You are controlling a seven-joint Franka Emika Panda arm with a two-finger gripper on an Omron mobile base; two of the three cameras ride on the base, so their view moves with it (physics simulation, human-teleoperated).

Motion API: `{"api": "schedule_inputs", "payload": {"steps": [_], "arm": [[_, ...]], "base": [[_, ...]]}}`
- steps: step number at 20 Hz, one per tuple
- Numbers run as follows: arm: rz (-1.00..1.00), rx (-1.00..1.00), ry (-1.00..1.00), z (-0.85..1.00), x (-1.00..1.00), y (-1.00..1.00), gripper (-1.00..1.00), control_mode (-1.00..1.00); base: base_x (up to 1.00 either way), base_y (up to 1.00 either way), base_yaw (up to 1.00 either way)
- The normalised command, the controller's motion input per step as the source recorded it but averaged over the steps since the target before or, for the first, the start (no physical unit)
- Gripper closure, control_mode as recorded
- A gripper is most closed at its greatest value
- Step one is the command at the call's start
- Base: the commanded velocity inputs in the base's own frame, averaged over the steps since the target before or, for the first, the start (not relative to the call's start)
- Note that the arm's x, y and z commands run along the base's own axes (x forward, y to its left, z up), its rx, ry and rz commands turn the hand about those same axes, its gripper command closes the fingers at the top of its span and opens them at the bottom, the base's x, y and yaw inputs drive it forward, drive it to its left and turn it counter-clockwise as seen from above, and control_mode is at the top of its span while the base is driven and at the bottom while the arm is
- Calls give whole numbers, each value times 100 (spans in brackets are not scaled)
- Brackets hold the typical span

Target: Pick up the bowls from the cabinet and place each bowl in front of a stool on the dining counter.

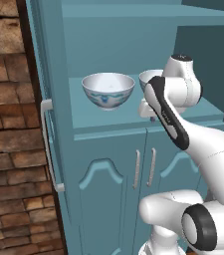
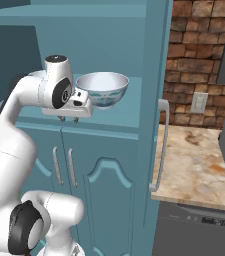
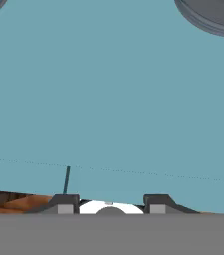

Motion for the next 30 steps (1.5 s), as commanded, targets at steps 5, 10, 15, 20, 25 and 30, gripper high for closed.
{"api": "schedule_inputs", "payload": {"steps": [5, 10, 15, 20, 25, 30], "arm": [[0, 0, 0, 0, 0, 0, -100, -100], [-13, 1, -2, 0, -32, -29, -100, -100], [-58, 9, -13, 1, -51, -28, -100, -100], [-65, 14, -31, 25, -24, 0, -100, -100], [-39, 22, -44, 69, -23, -5, -100, -100], [-5, 35, -20, 61, -5, -31, -100, -100]], "base": [[0, 0, 0], [0, 0, 0], [0, 0, 0], [0, 0, 0], [0, 0, 0], [0, 0, 0]]}}
